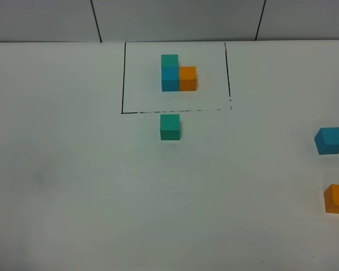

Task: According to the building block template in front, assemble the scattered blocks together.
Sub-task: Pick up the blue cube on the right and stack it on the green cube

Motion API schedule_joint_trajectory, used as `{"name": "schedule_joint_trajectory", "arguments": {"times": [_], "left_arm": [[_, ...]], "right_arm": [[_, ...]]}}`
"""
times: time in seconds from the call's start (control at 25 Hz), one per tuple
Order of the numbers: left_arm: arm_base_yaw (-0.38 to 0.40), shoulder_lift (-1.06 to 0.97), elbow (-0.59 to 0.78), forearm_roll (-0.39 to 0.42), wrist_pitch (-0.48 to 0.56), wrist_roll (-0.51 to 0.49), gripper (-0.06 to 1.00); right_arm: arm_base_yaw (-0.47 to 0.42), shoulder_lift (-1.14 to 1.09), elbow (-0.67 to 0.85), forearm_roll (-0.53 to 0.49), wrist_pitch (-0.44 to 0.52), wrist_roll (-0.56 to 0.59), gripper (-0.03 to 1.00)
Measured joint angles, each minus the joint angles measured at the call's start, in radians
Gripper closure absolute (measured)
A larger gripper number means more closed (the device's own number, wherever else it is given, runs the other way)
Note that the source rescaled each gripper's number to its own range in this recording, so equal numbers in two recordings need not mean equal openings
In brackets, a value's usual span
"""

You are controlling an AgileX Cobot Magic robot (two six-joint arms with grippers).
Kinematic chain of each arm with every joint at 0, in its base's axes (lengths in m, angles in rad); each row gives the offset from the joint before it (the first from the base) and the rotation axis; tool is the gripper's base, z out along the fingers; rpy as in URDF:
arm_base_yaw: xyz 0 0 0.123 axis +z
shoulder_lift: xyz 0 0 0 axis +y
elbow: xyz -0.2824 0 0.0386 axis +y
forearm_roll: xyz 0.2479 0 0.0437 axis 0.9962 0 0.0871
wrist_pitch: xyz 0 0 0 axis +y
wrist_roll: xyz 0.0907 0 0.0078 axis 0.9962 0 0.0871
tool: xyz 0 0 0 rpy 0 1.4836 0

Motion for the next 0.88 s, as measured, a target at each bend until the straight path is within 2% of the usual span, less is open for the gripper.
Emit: {"name": "schedule_joint_trajectory", "arguments": {"times": [0.6,0.88], "left_arm": [[0.0,0.0,0.0,0.0,0.0,0.0,0.13],[0.0,0.003,0.0,0.0,0.0,0.0,0.13]], "right_arm": [[0.0,0.012,0.0,0.0,0.001,0.0,0.23],[0.0,0.315,-0.05,-0.019,-0.023,0.0,0.22]]}}
